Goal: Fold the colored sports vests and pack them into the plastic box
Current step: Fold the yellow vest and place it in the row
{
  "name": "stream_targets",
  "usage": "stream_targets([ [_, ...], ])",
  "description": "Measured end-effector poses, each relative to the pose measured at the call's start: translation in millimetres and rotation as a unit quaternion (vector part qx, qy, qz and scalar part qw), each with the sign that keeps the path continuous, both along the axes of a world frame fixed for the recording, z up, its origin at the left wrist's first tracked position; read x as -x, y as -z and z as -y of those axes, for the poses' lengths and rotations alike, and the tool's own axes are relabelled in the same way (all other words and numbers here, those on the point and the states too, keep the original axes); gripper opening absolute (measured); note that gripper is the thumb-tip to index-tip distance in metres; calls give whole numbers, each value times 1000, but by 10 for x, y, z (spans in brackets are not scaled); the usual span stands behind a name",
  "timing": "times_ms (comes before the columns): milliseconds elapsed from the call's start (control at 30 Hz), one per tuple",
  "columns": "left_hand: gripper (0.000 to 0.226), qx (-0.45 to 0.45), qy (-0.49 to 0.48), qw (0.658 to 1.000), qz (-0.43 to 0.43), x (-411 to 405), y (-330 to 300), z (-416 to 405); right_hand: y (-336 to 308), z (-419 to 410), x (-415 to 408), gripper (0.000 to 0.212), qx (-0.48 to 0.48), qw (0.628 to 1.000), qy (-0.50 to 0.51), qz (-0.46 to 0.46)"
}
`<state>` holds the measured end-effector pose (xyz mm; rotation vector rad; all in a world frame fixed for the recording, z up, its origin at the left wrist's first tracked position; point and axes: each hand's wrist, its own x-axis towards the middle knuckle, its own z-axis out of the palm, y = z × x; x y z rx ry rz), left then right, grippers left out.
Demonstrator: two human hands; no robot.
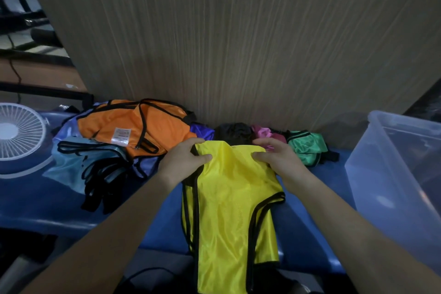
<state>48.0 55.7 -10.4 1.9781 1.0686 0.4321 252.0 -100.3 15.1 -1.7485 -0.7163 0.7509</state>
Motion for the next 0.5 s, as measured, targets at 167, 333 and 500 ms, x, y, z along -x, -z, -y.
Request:
stream_targets([
  [167,43,156,-13,974,163,-48,-35,84,24,47,-20,31,-49,997,5,-60],
  [333,38,211,-29,953,214,-35,-129,88,3,145,-110,31,-84,993,8,-88],
  [500,39,175,57,965,185,52,-281,-34,-20,237,-182,24,-90,994,23,-49],
])
